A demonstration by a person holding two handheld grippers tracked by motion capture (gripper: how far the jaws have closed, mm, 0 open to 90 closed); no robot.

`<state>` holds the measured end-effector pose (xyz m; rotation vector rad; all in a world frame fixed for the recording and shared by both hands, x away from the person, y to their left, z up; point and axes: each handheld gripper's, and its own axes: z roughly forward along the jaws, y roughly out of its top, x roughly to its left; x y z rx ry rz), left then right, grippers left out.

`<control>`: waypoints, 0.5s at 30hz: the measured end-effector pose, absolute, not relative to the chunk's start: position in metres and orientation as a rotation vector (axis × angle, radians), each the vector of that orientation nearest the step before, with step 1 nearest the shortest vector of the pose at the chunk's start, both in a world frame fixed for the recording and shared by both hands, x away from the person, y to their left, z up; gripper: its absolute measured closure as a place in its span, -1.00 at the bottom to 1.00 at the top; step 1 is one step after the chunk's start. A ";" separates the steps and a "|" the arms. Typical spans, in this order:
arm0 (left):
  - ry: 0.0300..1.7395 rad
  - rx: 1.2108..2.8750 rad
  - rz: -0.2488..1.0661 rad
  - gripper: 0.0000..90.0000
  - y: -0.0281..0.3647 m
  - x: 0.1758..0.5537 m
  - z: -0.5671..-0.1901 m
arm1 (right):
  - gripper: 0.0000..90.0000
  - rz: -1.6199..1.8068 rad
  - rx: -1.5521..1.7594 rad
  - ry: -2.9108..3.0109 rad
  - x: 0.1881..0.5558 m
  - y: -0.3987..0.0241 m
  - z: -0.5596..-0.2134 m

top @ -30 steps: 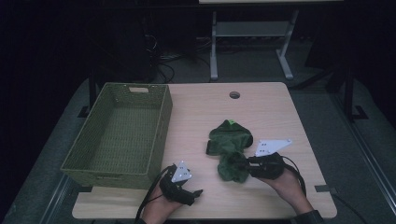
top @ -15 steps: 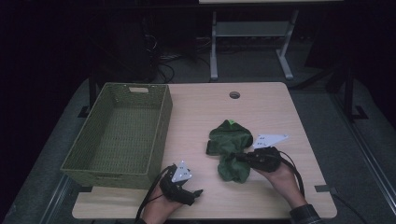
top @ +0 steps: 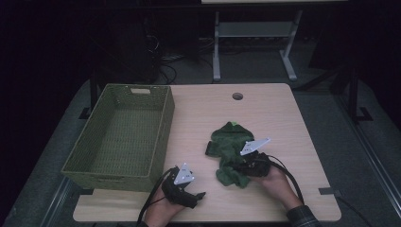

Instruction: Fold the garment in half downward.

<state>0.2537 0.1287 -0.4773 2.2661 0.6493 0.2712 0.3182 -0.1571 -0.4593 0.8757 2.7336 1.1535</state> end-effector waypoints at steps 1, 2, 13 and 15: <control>0.652 2.266 0.271 -0.72 0.128 0.254 -0.477 | 1.00 1.154 0.877 2.733 0.318 -0.157 -0.459; 0.655 2.269 0.270 -0.72 0.127 0.255 -0.477 | 1.00 1.148 0.876 2.732 0.318 -0.157 -0.459; 0.671 2.236 0.251 -0.71 0.119 0.271 -0.454 | 0.63 1.221 0.874 2.654 0.317 -0.172 -0.437; 0.666 2.228 0.248 -0.71 0.117 0.276 -0.449 | 0.59 1.225 0.885 2.635 0.318 -0.176 -0.432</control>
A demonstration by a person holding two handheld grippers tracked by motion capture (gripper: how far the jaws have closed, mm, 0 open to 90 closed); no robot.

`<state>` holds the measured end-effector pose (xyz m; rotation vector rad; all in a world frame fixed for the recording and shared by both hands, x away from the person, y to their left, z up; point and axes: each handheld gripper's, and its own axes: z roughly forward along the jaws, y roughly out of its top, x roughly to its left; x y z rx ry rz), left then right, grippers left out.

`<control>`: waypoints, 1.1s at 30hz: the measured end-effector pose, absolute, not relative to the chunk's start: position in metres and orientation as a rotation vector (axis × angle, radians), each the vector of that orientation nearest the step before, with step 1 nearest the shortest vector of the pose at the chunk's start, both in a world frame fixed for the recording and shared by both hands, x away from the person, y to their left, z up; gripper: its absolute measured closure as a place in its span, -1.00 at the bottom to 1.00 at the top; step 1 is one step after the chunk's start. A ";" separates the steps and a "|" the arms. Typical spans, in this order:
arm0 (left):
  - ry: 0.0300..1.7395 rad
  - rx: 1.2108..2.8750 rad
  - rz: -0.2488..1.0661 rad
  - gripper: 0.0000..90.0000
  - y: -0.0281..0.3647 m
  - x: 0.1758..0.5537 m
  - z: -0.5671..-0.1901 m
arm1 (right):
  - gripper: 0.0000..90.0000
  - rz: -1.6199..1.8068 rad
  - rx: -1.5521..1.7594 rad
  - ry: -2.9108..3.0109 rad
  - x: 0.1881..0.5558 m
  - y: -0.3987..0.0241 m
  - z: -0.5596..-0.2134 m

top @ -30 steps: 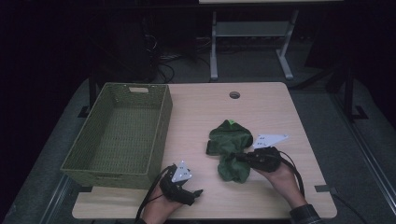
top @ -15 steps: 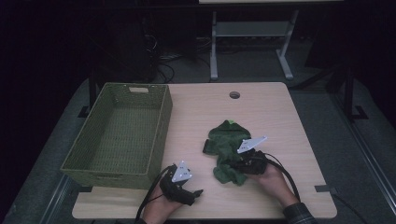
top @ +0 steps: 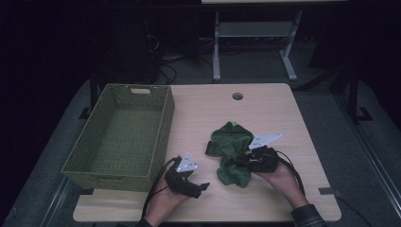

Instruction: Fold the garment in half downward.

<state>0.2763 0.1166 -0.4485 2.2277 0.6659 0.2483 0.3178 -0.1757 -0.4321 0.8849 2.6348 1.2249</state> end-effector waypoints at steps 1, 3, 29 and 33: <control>0.664 2.226 0.246 -0.71 0.116 0.278 -0.447 | 0.56 1.238 0.888 2.624 0.319 -0.178 -0.429; 0.663 2.223 0.238 -0.70 0.113 0.283 -0.443 | 0.52 1.239 0.905 2.612 0.320 -0.180 -0.426; 0.644 2.222 0.251 -0.69 0.085 0.353 -0.409 | 0.24 1.290 1.006 2.462 0.360 -0.206 -0.402; 0.656 2.208 0.246 -0.68 0.082 0.365 -0.409 | 0.23 1.290 1.026 2.441 0.369 -0.210 -0.399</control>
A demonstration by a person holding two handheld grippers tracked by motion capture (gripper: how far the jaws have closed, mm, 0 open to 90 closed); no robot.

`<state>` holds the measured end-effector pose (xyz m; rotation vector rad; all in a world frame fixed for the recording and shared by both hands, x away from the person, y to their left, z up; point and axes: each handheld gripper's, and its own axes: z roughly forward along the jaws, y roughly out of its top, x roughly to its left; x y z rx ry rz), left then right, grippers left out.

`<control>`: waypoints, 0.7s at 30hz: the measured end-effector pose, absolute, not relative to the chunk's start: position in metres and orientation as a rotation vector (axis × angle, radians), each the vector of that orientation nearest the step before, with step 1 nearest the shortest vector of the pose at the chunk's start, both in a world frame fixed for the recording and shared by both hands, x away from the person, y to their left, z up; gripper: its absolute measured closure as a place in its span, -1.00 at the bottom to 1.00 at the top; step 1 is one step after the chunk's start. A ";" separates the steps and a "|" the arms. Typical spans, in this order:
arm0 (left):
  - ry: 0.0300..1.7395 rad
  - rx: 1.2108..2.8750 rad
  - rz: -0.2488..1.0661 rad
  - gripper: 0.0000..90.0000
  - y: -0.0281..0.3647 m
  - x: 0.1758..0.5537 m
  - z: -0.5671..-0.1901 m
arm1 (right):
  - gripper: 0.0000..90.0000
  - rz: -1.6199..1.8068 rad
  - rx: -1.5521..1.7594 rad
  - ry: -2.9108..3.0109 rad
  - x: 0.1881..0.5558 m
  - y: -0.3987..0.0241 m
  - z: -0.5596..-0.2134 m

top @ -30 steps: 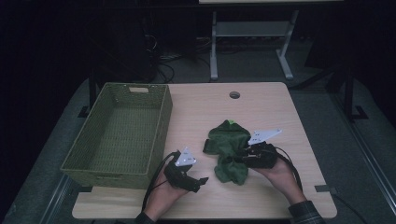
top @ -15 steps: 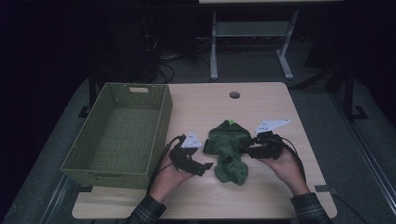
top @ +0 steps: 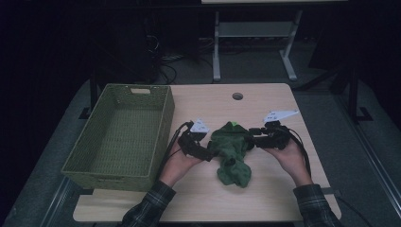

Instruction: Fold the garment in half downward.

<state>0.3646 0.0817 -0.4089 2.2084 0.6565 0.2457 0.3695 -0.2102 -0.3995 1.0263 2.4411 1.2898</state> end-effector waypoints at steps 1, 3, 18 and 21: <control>0.660 2.204 0.243 -0.66 0.081 0.368 -0.409 | 0.23 1.290 1.041 2.440 0.372 -0.211 -0.399; 0.668 2.204 0.244 -0.63 0.080 0.374 -0.409 | 0.23 1.295 1.040 2.417 0.377 -0.213 -0.399; 0.757 2.195 0.272 -0.29 0.072 0.432 -0.430 | 0.20 1.212 1.155 2.421 0.418 -0.217 -0.426; 0.760 2.204 0.265 -0.20 0.069 0.440 -0.439 | 0.20 1.181 1.172 2.434 0.423 -0.216 -0.434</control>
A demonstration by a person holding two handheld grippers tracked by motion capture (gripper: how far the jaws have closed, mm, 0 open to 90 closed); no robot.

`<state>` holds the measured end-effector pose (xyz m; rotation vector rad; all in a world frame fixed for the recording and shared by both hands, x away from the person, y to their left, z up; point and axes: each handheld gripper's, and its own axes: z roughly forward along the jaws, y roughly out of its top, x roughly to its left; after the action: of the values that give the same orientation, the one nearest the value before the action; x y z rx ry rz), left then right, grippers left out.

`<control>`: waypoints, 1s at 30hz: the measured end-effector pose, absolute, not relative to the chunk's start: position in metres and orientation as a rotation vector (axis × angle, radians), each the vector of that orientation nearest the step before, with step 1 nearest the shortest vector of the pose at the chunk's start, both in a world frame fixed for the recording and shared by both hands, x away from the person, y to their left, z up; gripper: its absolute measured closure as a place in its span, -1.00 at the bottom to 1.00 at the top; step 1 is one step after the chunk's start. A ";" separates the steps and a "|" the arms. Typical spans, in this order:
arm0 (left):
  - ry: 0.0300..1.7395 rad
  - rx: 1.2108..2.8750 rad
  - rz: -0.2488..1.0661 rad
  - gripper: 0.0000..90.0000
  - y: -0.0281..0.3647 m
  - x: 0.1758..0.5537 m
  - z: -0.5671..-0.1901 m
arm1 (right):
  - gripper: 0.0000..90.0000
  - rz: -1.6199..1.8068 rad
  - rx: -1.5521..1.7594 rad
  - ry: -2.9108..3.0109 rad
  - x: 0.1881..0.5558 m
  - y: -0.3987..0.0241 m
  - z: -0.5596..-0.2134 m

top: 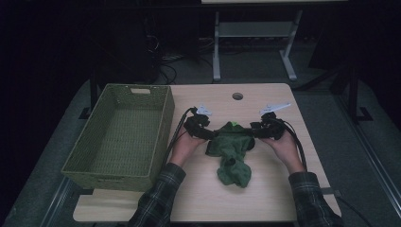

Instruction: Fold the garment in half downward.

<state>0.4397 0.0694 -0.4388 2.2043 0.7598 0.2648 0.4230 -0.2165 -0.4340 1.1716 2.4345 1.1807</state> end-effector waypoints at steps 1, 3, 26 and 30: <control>0.757 2.211 0.258 -0.17 0.068 0.442 -0.443 | 0.20 1.171 1.183 2.438 0.424 -0.216 -0.436; 0.759 2.225 0.247 -0.12 0.067 0.446 -0.448 | 0.20 1.159 1.191 2.451 0.427 -0.216 -0.441; 0.730 2.325 0.199 0.86 0.054 0.452 -0.464 | 0.92 1.050 1.231 2.508 0.437 -0.211 -0.468; 0.741 2.329 0.190 0.94 0.054 0.452 -0.462 | 0.95 1.062 1.255 2.511 0.437 -0.212 -0.468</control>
<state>0.4515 0.0543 -0.4625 2.3289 0.7413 0.1903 0.4366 -0.2122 -0.4678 1.2552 2.5114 1.0619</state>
